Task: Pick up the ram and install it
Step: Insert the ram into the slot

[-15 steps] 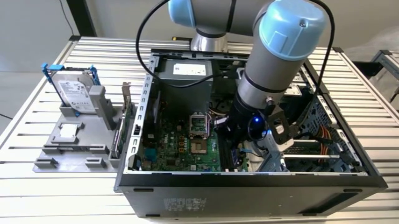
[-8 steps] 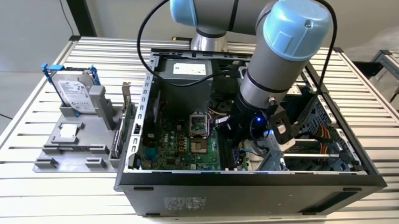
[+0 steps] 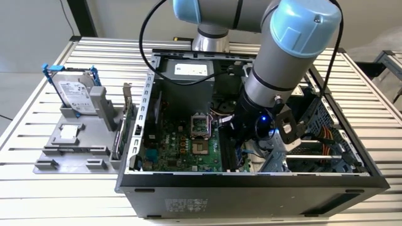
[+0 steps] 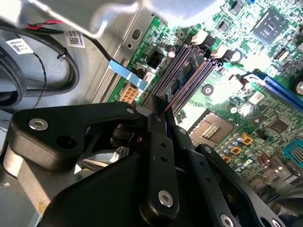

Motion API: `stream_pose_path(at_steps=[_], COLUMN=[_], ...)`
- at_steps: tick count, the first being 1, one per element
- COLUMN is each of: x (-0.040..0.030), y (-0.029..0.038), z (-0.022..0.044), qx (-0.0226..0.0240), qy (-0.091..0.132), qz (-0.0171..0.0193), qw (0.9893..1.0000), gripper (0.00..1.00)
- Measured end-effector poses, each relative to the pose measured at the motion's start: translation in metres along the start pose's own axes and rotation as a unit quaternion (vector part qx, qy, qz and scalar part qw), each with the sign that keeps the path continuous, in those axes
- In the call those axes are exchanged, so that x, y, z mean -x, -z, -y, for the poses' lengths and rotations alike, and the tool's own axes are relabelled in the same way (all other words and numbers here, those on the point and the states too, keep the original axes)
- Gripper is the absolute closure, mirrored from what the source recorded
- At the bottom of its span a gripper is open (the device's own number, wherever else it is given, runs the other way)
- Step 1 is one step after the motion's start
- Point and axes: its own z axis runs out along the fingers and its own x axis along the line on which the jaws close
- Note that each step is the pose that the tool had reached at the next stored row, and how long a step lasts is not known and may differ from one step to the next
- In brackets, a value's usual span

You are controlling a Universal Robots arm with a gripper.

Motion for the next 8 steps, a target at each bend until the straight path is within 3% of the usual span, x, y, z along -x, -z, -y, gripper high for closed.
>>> stream_pose_path(at_steps=[2,6,8], x=[0.0001,0.0006,0.0009], y=[0.0002,0.0003,0.0003], z=[0.0001,0.0,0.0], qx=[0.0014,0.01,0.011], qy=[0.0,0.001,0.001], qz=[-0.0001,-0.0003,-0.0003], qw=[1.0,0.9999,0.9999], gripper=[1.0,1.0,1.0])
